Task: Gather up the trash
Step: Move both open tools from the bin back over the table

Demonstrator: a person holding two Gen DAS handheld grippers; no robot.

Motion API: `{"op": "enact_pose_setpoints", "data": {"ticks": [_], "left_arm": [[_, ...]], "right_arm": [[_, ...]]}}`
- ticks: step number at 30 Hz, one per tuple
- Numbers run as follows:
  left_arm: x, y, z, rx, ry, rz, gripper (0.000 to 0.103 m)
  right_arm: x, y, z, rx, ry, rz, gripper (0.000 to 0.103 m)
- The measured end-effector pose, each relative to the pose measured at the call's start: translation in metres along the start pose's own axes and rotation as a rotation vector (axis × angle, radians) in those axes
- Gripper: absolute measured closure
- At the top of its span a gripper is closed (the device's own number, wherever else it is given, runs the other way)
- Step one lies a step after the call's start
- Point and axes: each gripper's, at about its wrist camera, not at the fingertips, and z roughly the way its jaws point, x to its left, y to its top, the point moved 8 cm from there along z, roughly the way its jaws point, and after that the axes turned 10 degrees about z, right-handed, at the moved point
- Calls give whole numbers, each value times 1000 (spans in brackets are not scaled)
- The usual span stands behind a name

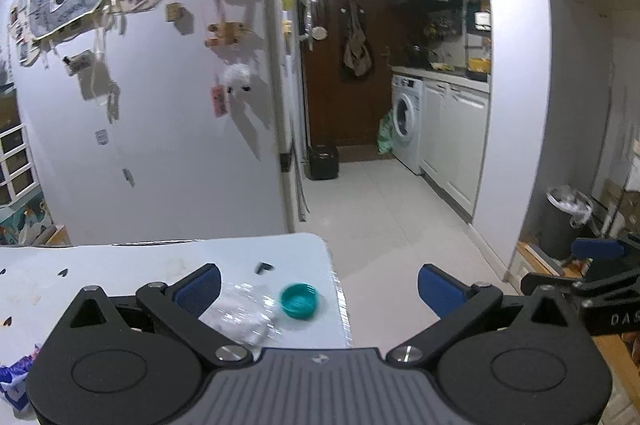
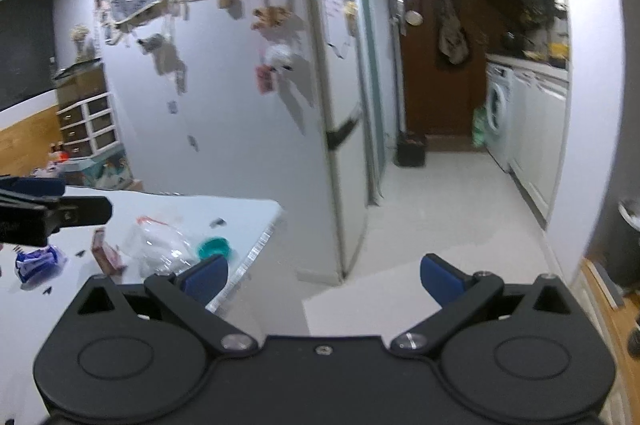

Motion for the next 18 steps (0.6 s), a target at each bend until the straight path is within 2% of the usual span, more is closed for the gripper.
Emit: {"op": "enact_pose_setpoints", "data": {"ticks": [6, 13, 18], "left_arm": [[43, -8, 28, 1, 17, -73, 0], [68, -35, 70, 31, 4, -127, 0], [87, -52, 96, 49, 0, -176, 0]], "right_arm": [[43, 10, 34, -25, 73, -63, 0], [84, 13, 72, -41, 153, -108, 0], [104, 4, 101, -20, 137, -150, 0]]}}
